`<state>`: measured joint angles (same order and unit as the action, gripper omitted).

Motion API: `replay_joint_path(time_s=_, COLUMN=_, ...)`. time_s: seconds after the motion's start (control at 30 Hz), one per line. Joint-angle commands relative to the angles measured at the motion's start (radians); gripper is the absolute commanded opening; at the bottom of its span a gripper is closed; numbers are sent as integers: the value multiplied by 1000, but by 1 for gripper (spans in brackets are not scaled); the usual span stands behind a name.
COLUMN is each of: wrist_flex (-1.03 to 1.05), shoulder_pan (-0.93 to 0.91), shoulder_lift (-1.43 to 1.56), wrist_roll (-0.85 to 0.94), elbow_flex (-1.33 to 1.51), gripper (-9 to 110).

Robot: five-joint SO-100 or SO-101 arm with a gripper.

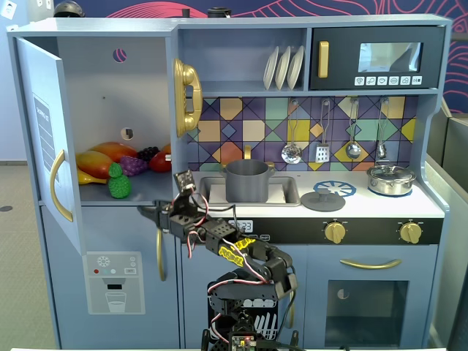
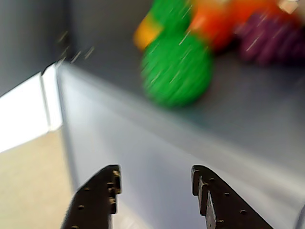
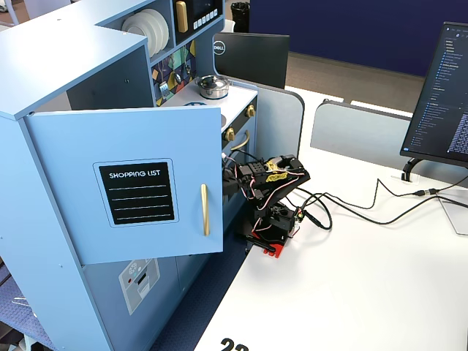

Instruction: Pick up the green pineapple from the left cabinet and place it in the gray recipient

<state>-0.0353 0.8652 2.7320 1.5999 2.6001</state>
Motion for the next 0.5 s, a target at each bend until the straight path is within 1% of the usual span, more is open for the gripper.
replay_joint_path(time_s=0.0, wrist_flex=-69, shoulder_pan=21, shoulder_lift=-84, wrist_roll=15, elbow_flex=-149, gripper=18)
replay_joint_path(time_s=0.13, wrist_flex=-149, shoulder_pan=-5, shoulder_lift=-178, wrist_roll=31, elbow_flex=-187, gripper=25)
replay_joint_path(time_s=0.27, wrist_flex=-172, shoulder_pan=0, shoulder_lift=-275, wrist_roll=67, elbow_flex=-245, gripper=30)
replay_joint_path(time_s=0.47, wrist_flex=-206, shoulder_pan=-12, shoulder_lift=-459, wrist_roll=26, elbow_flex=-390, gripper=31)
